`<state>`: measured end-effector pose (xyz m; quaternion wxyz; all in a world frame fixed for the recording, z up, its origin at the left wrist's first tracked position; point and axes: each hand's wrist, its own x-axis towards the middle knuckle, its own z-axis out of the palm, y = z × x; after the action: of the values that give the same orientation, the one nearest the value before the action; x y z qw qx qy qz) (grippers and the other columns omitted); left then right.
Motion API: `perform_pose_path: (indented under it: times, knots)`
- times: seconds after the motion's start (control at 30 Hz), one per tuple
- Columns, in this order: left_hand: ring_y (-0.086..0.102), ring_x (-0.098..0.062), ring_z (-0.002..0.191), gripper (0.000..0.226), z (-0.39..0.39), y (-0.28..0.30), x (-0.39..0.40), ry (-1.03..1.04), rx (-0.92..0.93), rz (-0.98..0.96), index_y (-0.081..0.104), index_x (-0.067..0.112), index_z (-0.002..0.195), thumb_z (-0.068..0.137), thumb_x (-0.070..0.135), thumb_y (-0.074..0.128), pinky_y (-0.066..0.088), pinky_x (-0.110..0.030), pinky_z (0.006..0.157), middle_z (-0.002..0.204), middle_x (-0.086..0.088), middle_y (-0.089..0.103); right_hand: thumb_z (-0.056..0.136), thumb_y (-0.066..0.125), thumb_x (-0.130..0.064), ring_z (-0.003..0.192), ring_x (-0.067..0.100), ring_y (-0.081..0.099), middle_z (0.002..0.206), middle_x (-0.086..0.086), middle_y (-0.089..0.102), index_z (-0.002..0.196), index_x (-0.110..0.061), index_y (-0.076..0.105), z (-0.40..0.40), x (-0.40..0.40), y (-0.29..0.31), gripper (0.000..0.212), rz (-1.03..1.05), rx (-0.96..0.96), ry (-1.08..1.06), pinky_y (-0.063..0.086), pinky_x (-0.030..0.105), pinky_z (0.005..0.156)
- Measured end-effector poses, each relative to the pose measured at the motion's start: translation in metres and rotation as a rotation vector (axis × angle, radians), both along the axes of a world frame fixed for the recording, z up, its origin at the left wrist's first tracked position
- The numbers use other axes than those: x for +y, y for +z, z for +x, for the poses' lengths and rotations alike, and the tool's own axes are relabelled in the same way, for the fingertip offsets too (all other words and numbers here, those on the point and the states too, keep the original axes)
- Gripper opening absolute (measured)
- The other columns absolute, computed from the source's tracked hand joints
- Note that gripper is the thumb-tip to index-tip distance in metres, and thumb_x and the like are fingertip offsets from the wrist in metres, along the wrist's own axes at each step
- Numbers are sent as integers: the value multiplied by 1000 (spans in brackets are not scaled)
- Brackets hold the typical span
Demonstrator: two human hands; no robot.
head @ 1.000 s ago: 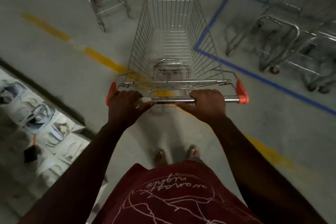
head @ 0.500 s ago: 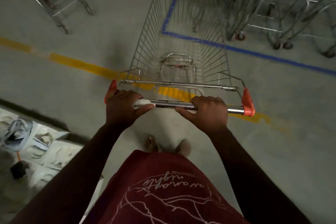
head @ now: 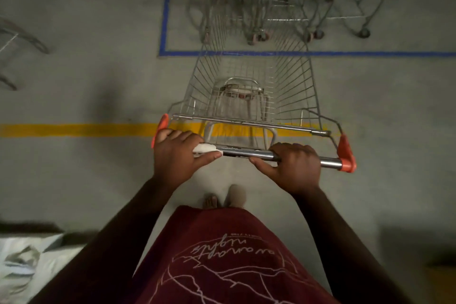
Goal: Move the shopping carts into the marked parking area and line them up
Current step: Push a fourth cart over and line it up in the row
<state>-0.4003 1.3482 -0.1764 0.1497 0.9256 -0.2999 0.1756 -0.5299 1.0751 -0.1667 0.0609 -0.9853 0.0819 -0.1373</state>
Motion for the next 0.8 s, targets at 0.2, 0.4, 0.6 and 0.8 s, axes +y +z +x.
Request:
perform_pose_path:
  times: [0.2, 0.4, 0.6, 0.8]
  knots:
    - [63, -17, 67, 54, 18, -3, -32, -150, -29, -27, 71, 26, 74, 85, 79, 65, 32, -55, 120, 70, 9, 66, 90, 53, -84, 55, 23, 59, 59, -5, 58, 66, -24, 60, -24, -9, -2, 65, -7, -9, -155, 37, 34, 60]
    - [63, -17, 66, 54, 23, 3, -83, -279, -9, -22, 71, 26, 75, 85, 78, 65, 34, -58, 118, 69, 9, 66, 90, 52, -85, 54, 22, 58, 58, -6, 58, 67, -24, 60, -47, -39, -1, 66, -13, -6, -271, 29, 32, 60]
    - [63, -15, 66, 54, 26, 1, -158, -359, -7, -16, 72, 27, 76, 83, 80, 65, 33, -57, 119, 69, 12, 66, 90, 53, -84, 55, 19, 58, 61, -6, 60, 70, -25, 64, -66, -96, -4, 63, -10, -6, -351, 38, 32, 61]
    - [63, -15, 65, 53, 12, -3, -274, -392, -32, -40, 71, 27, 73, 82, 79, 68, 35, -56, 118, 68, 12, 66, 89, 56, -83, 54, 19, 58, 59, -7, 59, 69, -25, 63, -86, -202, -8, 62, -6, -40, -402, 37, 32, 60]
